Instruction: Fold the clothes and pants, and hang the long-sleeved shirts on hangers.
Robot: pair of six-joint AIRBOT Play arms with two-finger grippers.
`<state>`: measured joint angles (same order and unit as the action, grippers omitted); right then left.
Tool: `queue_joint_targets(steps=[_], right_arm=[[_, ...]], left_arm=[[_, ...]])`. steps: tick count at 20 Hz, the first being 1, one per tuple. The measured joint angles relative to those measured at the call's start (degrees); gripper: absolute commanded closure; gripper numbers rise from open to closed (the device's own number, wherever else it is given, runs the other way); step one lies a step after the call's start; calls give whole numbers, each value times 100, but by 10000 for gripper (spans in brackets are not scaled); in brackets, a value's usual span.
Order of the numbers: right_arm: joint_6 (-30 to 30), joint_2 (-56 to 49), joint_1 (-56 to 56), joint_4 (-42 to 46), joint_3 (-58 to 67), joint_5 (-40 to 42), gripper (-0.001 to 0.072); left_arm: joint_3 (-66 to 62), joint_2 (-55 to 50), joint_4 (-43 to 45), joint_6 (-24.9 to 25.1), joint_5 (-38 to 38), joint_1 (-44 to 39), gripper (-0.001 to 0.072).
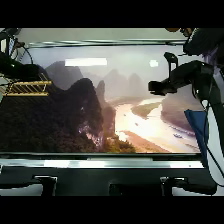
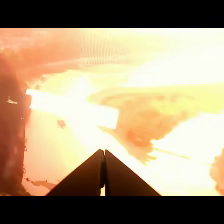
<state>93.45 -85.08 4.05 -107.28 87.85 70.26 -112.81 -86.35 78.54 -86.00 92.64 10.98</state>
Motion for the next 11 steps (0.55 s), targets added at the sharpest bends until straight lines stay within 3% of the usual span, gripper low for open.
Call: queue_joint_targets(steps=[11], right_arm=[[-24, 33, 249, 321, 0, 299, 678]], left_arm=[[0, 2, 17, 31, 87, 0, 689]])
